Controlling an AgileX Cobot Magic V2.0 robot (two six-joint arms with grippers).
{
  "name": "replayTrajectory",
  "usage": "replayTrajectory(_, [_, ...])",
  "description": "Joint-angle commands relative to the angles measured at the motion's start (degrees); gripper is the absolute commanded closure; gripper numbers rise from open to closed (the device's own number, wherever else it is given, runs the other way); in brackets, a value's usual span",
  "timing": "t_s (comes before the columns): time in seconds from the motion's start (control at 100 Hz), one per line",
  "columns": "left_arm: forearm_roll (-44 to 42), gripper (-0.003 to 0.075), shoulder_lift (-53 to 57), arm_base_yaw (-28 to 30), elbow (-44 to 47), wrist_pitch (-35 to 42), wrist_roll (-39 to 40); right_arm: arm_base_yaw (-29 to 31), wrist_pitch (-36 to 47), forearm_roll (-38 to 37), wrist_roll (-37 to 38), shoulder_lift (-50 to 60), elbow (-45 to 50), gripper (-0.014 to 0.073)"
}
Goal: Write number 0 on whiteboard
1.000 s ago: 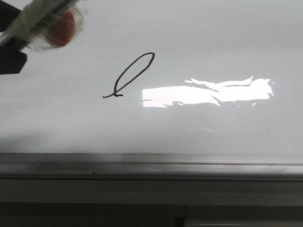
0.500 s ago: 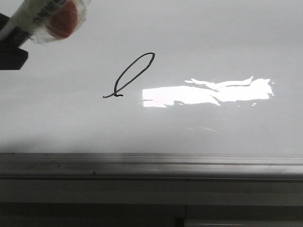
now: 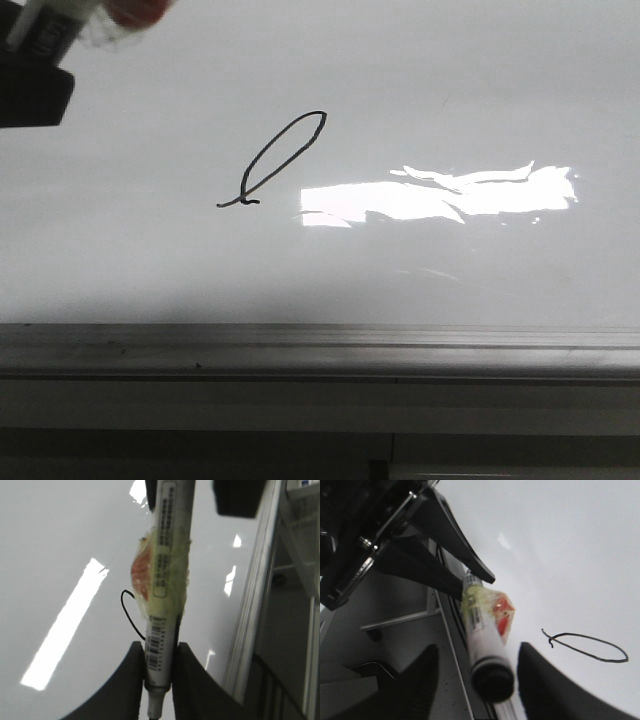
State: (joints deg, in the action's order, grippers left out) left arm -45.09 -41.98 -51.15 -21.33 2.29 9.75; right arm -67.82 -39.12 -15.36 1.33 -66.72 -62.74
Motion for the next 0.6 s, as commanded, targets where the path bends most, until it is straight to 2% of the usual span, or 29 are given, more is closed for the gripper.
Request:
replayTrajectory(0.0, [13.1,0.074,-0.4,0.2,-2.0,3.0,1.7,-0.1,3.0,-5.5,-0.4,2.1,-1.8,0.0086])
replayTrajectory(0.13, [29.7,0.074,-3.3,1.0,-2.0,5.2,1.8,-0.1,3.0,-10.5,-0.3,5.6,-1.8,0.0112])
replayTrajectory(0.23, [41.6,0.074,-7.2,2.0,-2.0,9.1,1.8,-0.1,1.6,-14.0,2.7,9.9,-1.8,0.0177])
replayTrajectory(0.32, [47.3,0.074,-11.4,2.2,-2.0,12.6,1.8,-0.1,-3.0,-18.1,7.4,13.2,-1.8,0.03])
replayTrajectory(0.44, [58.7,0.074,-16.2,2.2,-2.0,14.7,1.8,-0.1,-11.1,-22.1,10.8,17.0,-1.7,0.0557])
replayTrajectory(0.49, [60.8,0.074,-17.3,2.2,-2.0,14.8,1.8,-0.1,-13.0,-22.4,10.8,18.3,-1.4,0.0671])
replayTrajectory(0.59, [61.2,0.074,-17.5,2.2,-2.0,15.6,1.8,-0.1,-13.6,-22.2,11.2,20.6,-0.1,0.0664])
